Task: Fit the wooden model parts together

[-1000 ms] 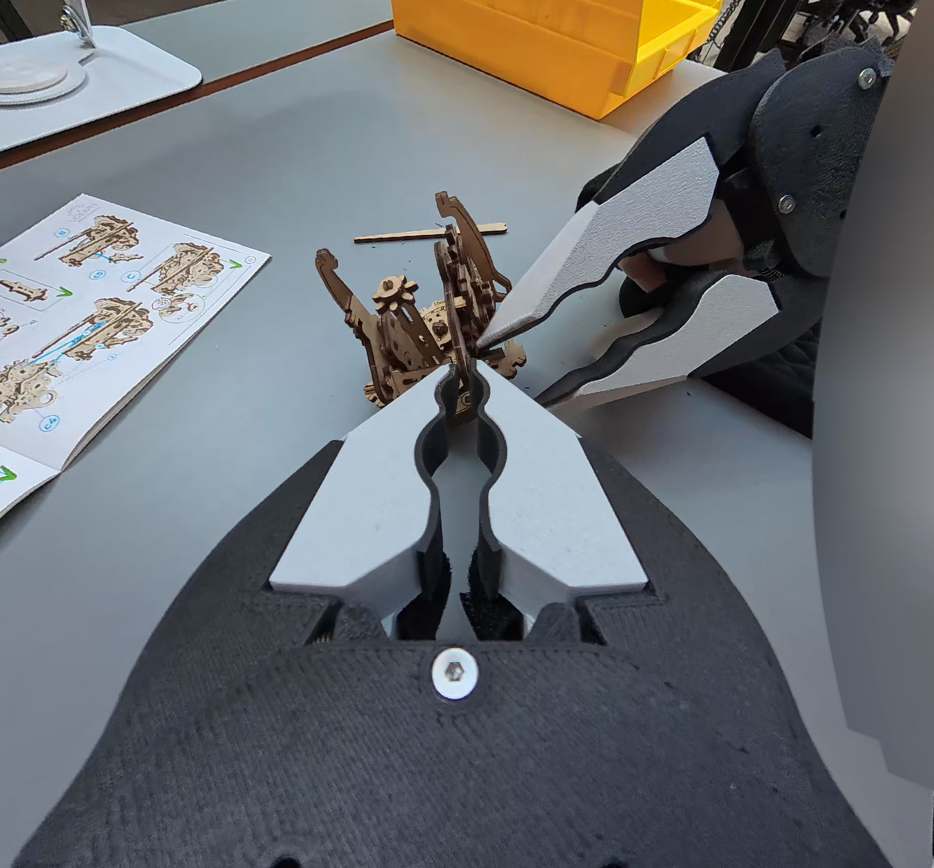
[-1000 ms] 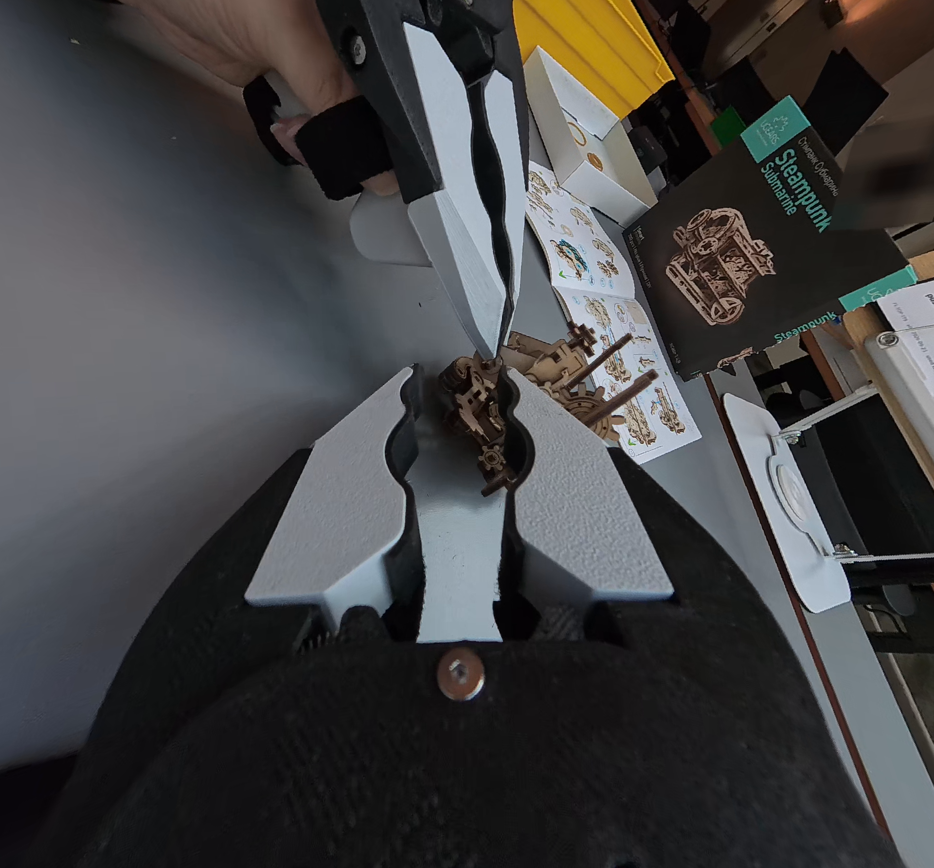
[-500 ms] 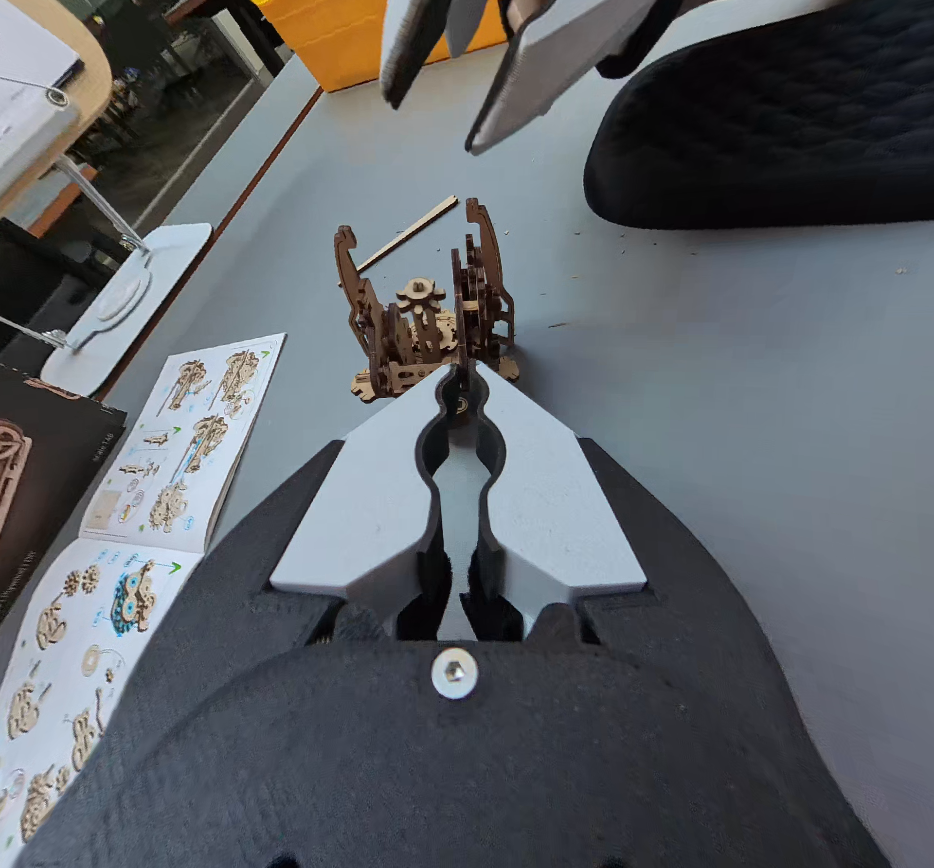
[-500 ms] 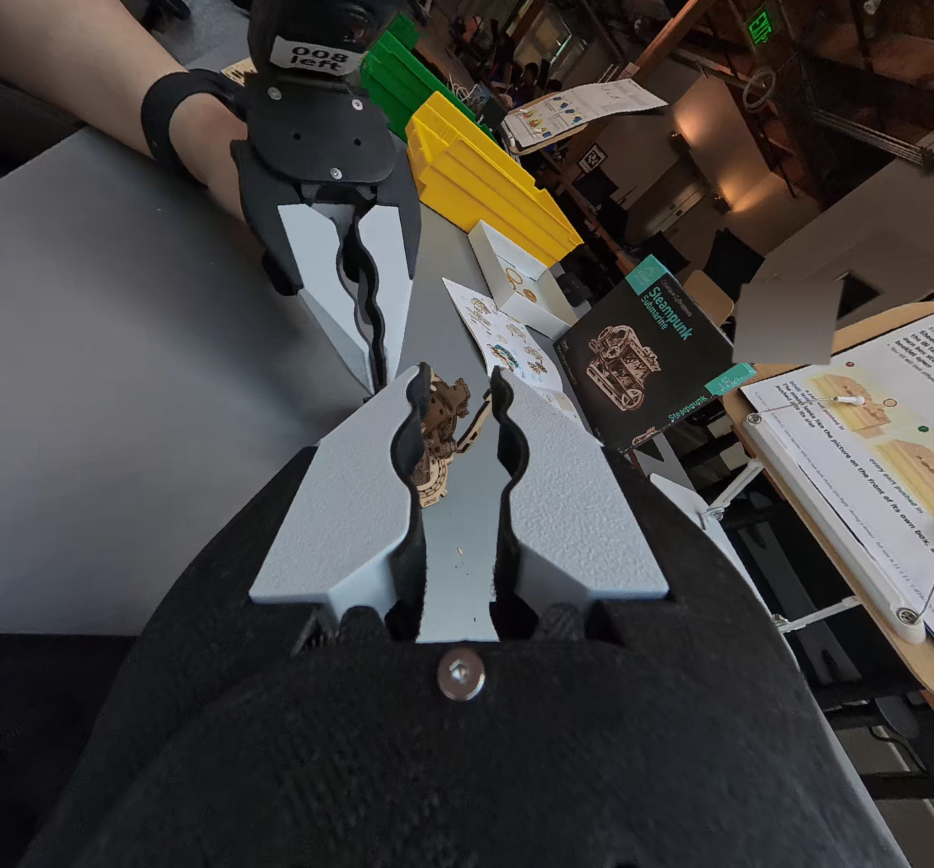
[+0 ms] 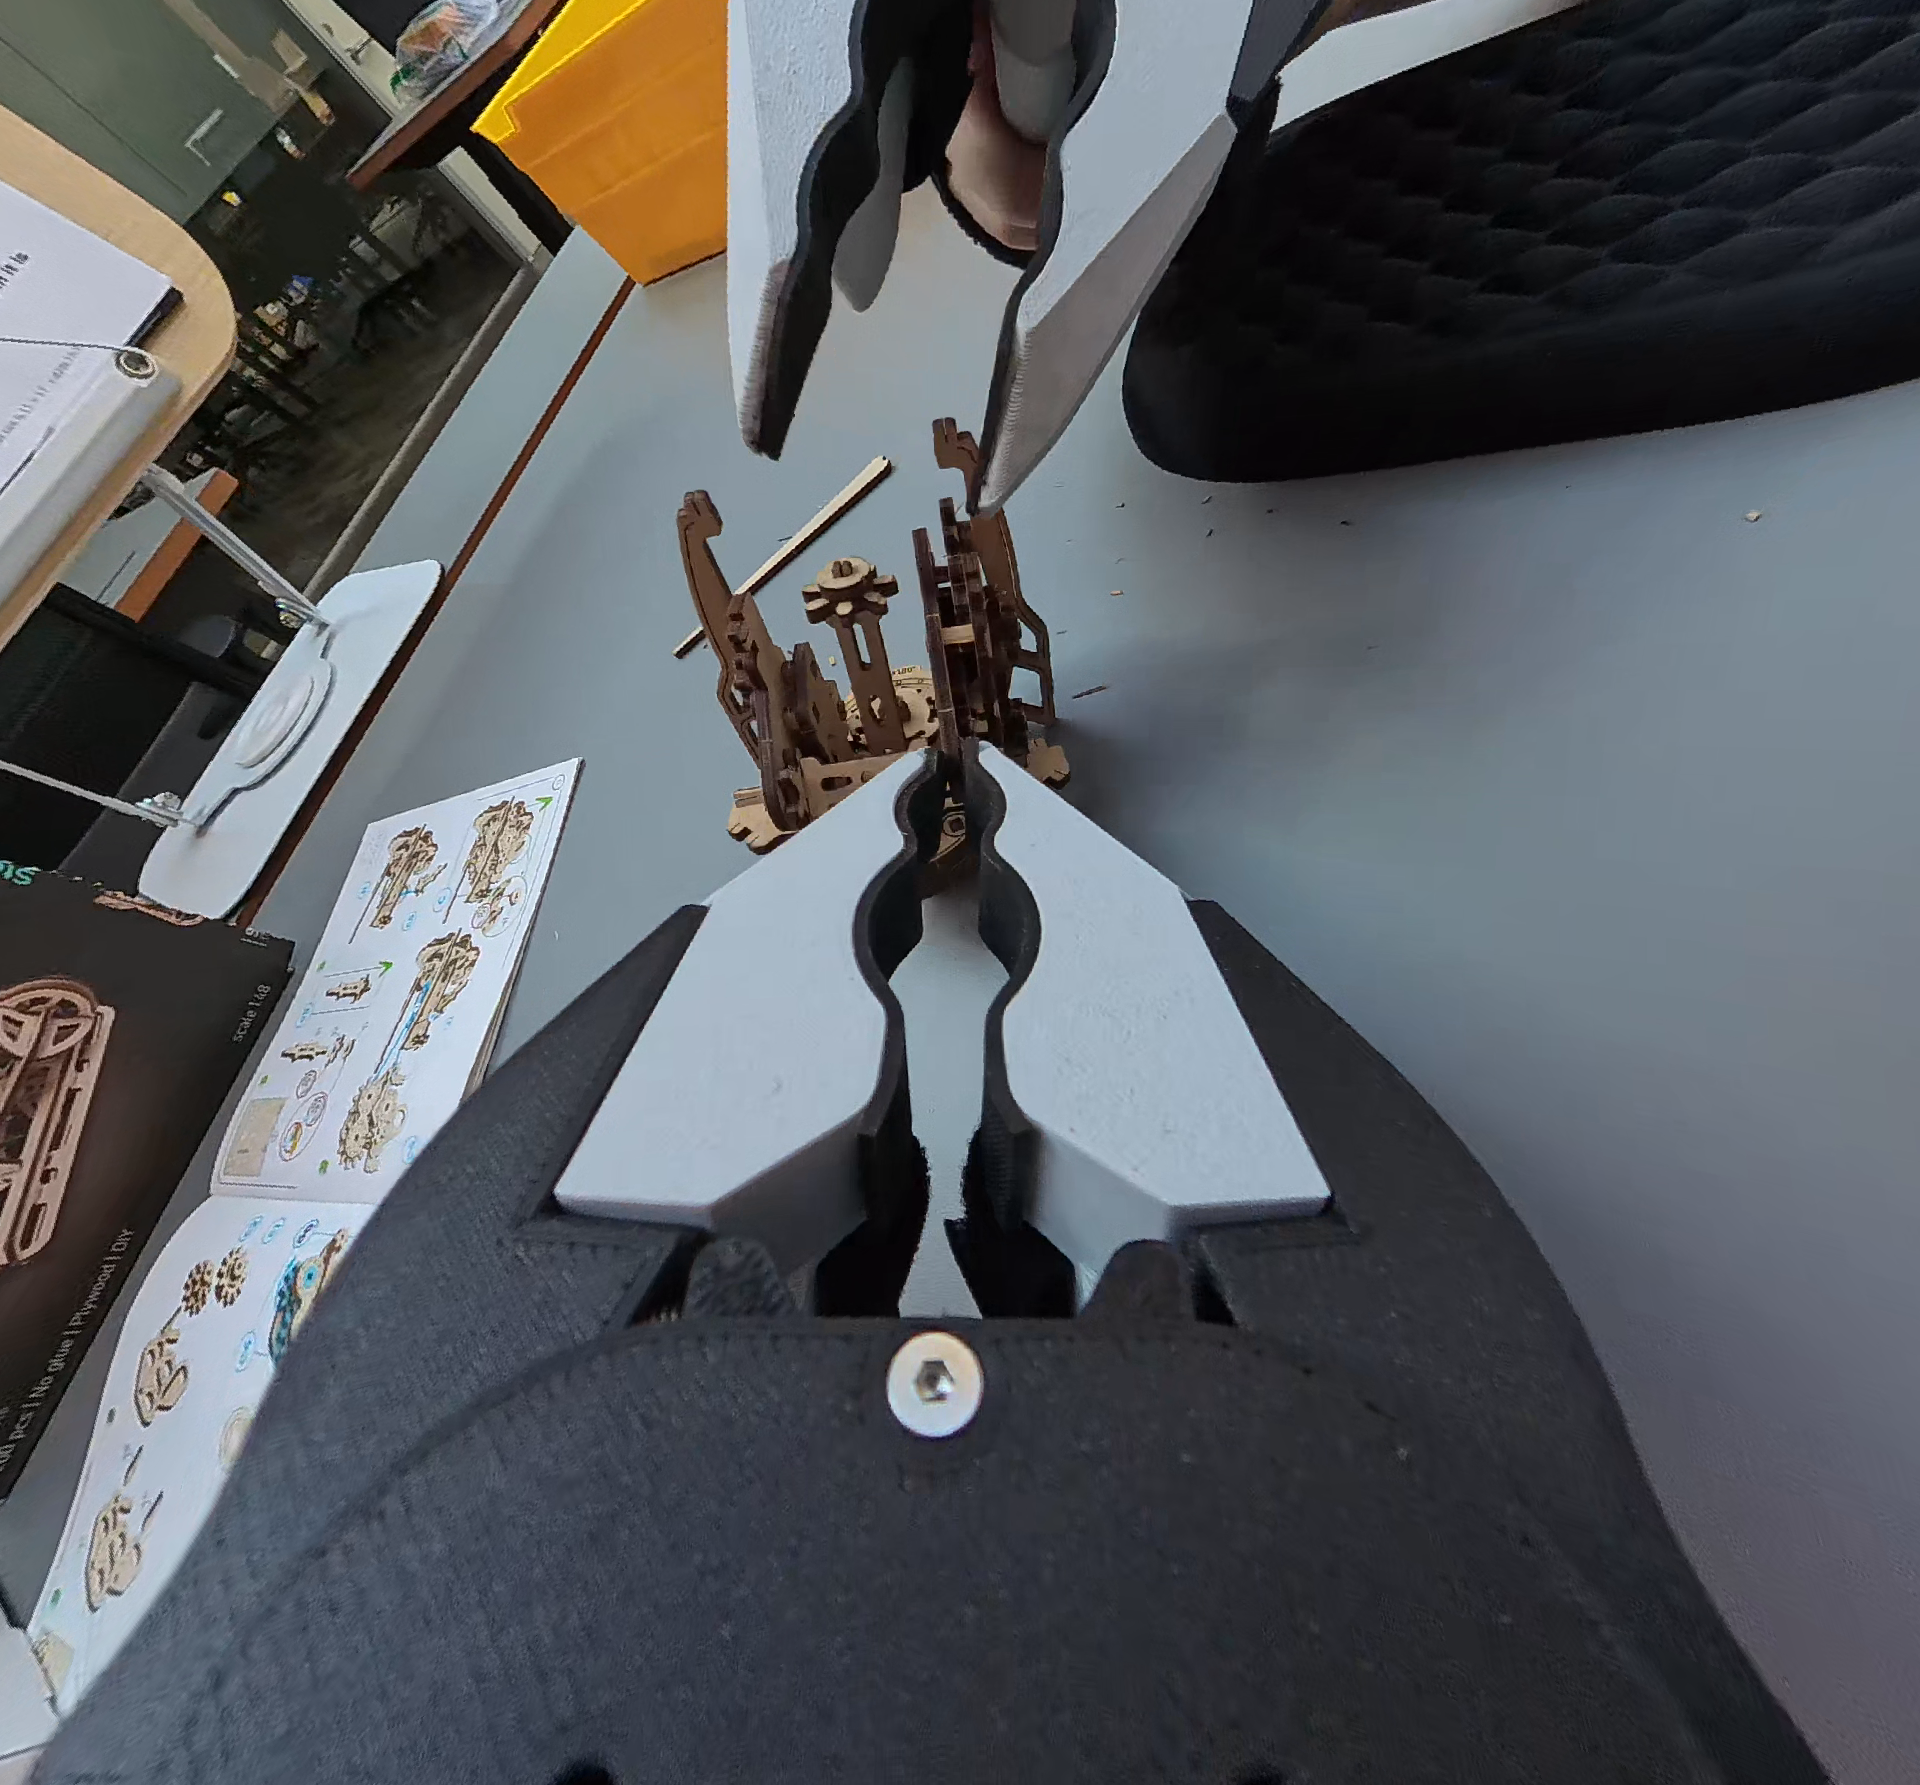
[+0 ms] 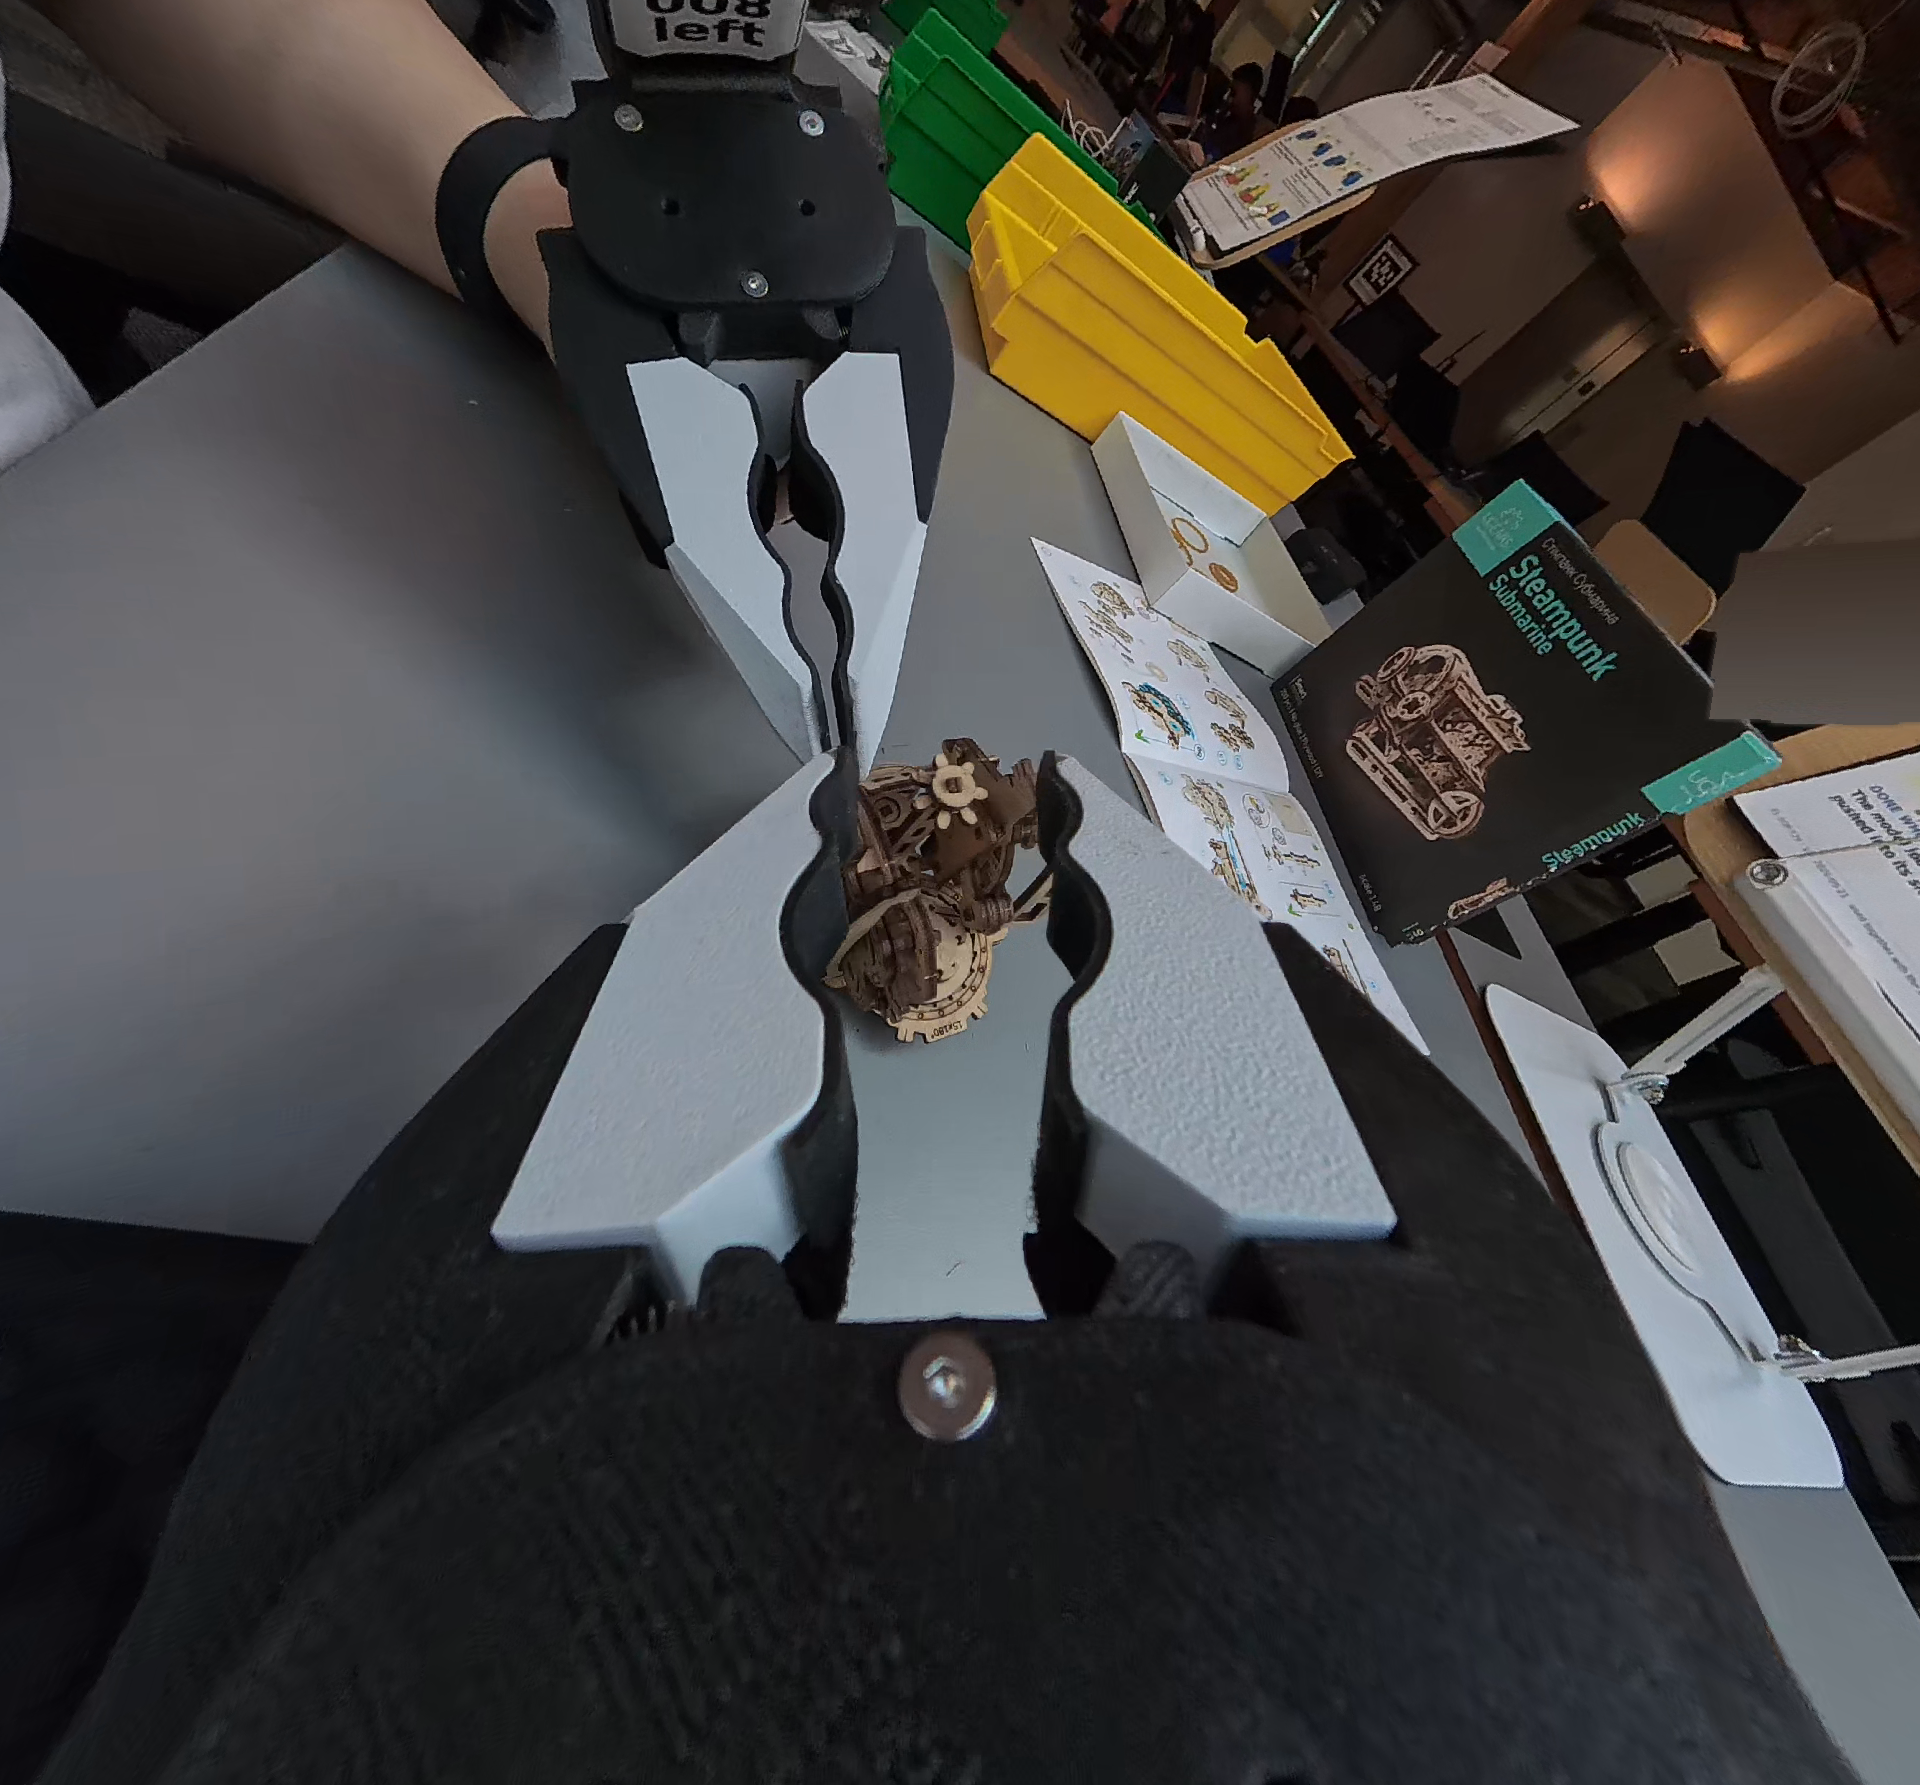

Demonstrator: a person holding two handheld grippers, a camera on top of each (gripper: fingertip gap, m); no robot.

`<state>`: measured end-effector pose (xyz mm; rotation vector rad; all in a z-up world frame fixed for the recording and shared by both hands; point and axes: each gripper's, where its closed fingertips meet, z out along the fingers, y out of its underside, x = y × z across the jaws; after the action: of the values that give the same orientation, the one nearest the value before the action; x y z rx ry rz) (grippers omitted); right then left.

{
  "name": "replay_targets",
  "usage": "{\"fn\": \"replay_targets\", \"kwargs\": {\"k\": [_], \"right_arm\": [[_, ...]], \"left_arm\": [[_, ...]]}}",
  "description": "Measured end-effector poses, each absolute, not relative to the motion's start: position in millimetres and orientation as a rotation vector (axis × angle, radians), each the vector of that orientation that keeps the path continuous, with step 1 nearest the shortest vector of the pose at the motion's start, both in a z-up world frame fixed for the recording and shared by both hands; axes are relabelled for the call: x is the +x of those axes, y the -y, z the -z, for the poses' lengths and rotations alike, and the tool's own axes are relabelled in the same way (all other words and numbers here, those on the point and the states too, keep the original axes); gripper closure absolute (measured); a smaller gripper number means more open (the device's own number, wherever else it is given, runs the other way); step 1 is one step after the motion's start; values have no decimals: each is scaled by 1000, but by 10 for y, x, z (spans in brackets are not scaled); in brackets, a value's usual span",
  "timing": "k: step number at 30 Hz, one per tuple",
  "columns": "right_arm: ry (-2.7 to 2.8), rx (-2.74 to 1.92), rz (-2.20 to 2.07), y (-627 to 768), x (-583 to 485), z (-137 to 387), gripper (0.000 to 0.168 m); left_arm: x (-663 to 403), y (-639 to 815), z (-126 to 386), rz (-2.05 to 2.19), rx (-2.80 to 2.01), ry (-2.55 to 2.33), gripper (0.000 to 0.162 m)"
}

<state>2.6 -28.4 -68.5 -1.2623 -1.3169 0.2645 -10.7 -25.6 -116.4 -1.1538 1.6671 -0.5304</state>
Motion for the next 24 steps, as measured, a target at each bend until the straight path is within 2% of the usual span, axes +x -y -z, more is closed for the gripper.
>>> {"fn": "replay_targets", "kwargs": {"k": [1, 5, 14, 24], "right_arm": [[1321, -1257, -263, 284, 24, 656, 132], [1356, -1270, -262, 277, -60, 546, 114], [1702, -1513, 72, 168, -132, 761, 115], [1736, -1631, 286, 93, -99, 984, 120]], "left_arm": [[-111, 259, 1165, 535, -1152, -1672, 161], [-119, 269, 1162, 510, -1131, -1701, 161], [-54, 329, 1112, 395, -1098, -1822, 161], [-13, 328, 1078, 224, -1098, -1896, 161]]}}
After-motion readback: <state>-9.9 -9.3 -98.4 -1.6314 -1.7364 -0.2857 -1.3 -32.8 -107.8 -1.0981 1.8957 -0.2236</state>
